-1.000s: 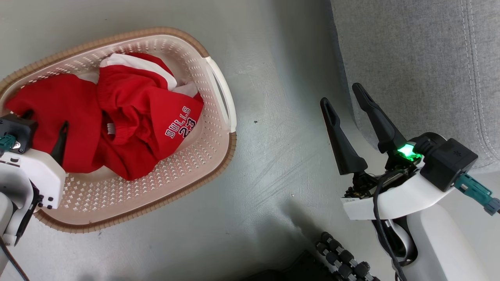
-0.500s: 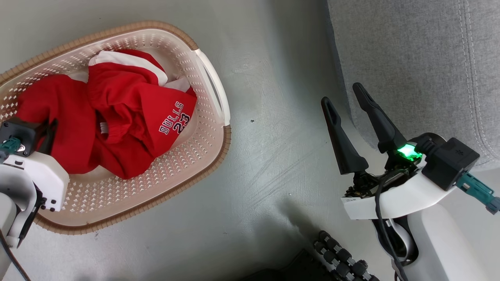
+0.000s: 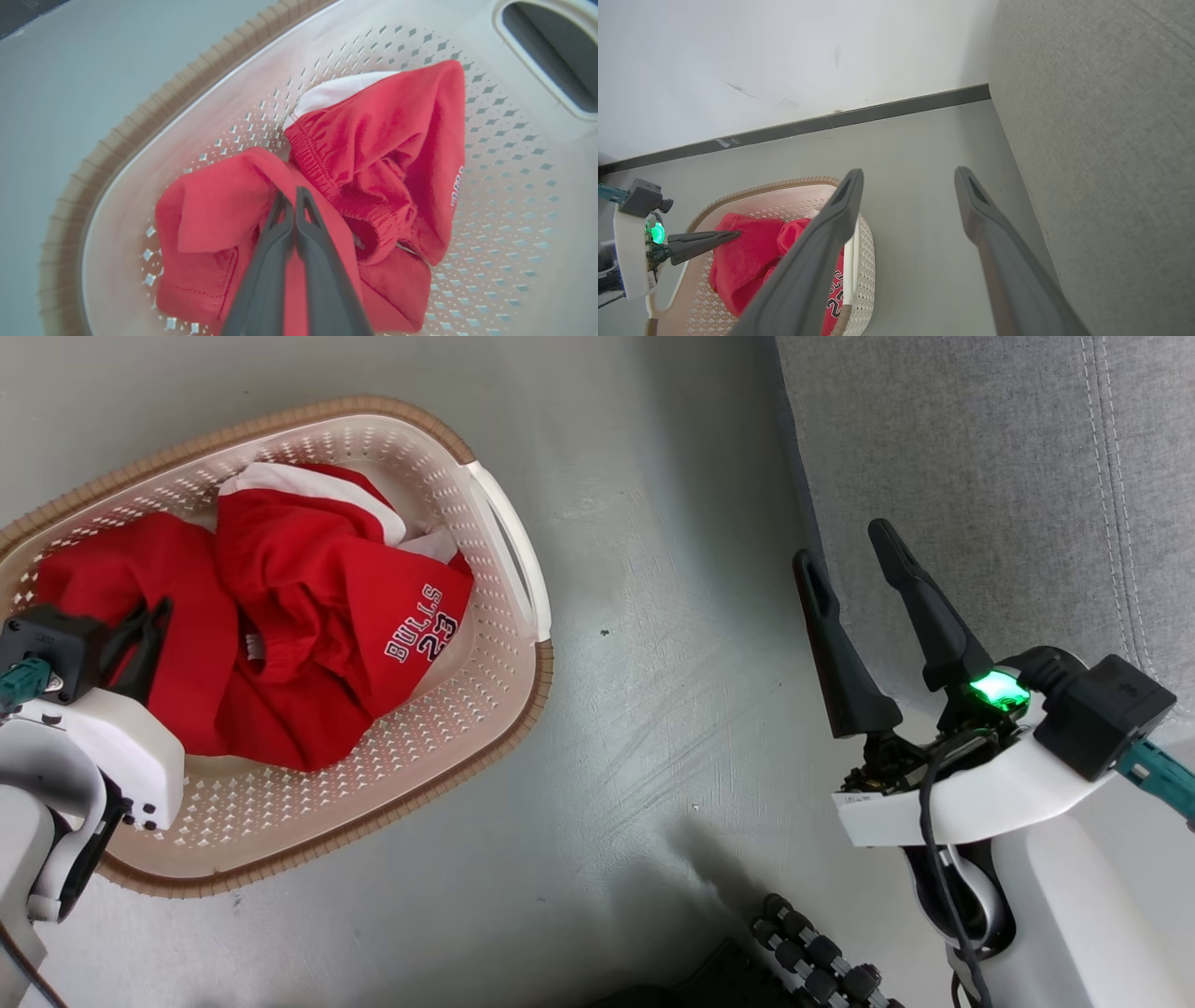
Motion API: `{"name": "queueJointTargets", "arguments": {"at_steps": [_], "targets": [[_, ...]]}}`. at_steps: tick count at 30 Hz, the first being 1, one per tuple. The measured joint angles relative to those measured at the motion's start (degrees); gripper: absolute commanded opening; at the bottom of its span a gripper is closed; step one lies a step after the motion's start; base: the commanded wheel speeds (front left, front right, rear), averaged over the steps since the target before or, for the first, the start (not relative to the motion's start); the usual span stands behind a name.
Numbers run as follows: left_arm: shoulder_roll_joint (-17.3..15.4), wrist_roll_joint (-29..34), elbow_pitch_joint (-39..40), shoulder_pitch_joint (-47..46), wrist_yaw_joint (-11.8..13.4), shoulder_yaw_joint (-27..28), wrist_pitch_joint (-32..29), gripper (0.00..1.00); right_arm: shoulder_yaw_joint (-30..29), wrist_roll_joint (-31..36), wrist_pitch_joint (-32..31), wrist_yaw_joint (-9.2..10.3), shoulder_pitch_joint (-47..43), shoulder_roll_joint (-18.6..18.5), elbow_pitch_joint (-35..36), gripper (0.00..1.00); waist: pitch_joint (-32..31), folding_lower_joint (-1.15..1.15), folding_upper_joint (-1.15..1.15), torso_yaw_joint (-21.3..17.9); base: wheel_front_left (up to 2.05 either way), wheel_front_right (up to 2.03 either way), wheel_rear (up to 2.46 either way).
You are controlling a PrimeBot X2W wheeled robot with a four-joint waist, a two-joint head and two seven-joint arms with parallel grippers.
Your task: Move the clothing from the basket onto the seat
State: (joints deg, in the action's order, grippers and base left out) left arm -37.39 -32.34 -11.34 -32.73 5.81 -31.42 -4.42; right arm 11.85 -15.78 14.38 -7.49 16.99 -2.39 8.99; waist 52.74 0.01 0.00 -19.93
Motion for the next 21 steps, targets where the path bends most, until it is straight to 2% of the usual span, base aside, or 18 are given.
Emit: {"name": "queueJointTargets", "arguments": {"at_steps": [10, 15, 21], "targets": [[0.75, -4.05, 5.27, 1.14, -1.97, 3.64, 5.31, 0.0, -0.24, -0.01, 0.0, 0.0, 2.66, 0.0, -1.01, 1.0, -2.0, 0.0, 0.0, 1.58, 0.0, 0.0, 0.0], [1.31, -7.34, 7.97, 3.11, -2.71, 5.31, 7.7, 0.0, -1.11, 1.43, 0.01, 0.0, 4.88, -0.01, -2.04, 1.0, -3.34, 0.0, 0.0, 2.58, 0.0, 0.0, 0.0], [1.31, -8.49, 10.4, 5.01, -3.74, 6.47, 9.92, 0.0, -1.9, 3.83, 0.01, 0.0, 7.05, -0.09, -2.59, 1.0, -5.37, 0.0, 0.0, 3.88, 0.0, 0.0, 0.0]]}}
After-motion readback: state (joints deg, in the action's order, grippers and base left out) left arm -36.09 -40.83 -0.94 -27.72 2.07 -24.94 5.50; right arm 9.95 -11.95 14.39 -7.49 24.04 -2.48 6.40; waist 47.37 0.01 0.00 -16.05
